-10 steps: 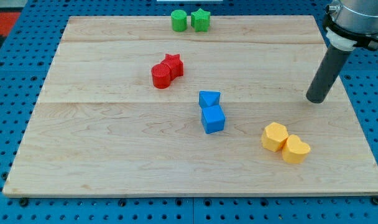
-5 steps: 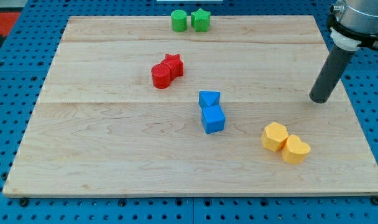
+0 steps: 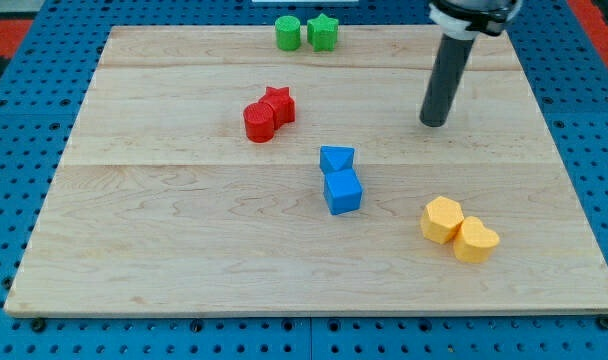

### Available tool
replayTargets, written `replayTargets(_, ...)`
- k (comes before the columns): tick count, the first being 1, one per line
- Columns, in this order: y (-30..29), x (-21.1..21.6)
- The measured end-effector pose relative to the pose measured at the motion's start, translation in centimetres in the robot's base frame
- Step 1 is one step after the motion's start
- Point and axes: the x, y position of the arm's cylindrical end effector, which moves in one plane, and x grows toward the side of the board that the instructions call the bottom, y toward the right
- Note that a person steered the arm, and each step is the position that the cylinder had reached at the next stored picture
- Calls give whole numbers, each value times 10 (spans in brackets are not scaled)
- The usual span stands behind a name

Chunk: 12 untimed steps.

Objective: Place the blue blocks to the right center of the board

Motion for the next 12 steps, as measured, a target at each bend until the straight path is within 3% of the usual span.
replayTargets(3, 24, 9)
replayTargets(4, 24, -15)
replayTargets(5, 5, -34)
replayTargets(7, -117, 26)
replayTargets(8, -151, 30)
replayTargets(9, -152, 85)
replayTargets(10, -128, 85)
replayTargets(12, -19, 56)
